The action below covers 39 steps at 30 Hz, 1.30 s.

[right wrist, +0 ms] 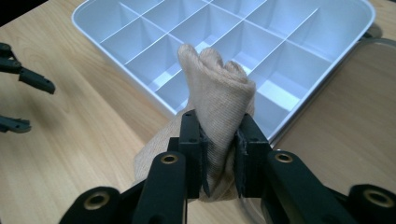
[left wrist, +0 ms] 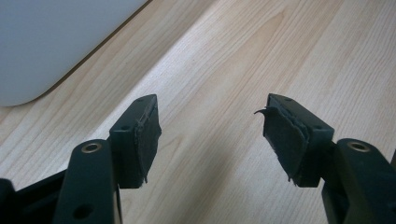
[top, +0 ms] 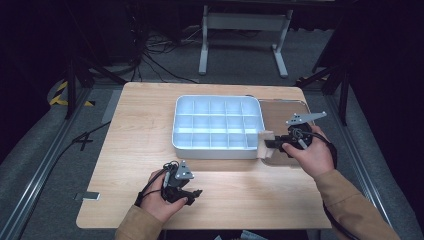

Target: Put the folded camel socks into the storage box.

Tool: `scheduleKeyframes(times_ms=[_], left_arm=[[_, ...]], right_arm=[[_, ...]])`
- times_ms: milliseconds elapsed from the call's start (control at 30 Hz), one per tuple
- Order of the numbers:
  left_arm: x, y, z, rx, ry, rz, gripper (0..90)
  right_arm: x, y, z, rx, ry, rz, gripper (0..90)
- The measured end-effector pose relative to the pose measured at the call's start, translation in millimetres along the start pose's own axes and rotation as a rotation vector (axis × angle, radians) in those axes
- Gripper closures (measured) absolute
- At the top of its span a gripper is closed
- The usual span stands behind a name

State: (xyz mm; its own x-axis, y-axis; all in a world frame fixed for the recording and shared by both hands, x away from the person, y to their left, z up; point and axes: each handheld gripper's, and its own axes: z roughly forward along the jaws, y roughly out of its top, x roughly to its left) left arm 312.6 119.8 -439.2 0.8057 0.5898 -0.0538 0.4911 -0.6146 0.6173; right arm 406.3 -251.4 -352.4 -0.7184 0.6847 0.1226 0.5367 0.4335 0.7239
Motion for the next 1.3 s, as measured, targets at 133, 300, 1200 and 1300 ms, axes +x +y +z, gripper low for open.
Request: scheduleKeyframes(times_ms=[133, 300, 1200, 1300], left_arm=[[1.5, -0.3, -0.6, -0.009, 0.008, 0.005, 36.8], [1.2, -0.6, 0.4, -0.003, 0.018, 0.008, 36.8], [2.2, -16.4, -11.6, -0.031, 0.105, 0.003, 36.6], [2.4, -20.6, -14.7, -0.032, 0.115, -0.008, 36.7]], right_arm=[[-5.7, 6.2, 1.2, 0.003, -0.019, -0.011, 76.0], [-12.4, 12.9, 4.6, 0.016, -0.041, -0.025, 76.0], [-19.7, 41.6, 32.3, 0.138, -0.043, -0.154, 75.6], [-20.2, 45.3, 35.1, 0.157, -0.046, -0.170, 75.7]])
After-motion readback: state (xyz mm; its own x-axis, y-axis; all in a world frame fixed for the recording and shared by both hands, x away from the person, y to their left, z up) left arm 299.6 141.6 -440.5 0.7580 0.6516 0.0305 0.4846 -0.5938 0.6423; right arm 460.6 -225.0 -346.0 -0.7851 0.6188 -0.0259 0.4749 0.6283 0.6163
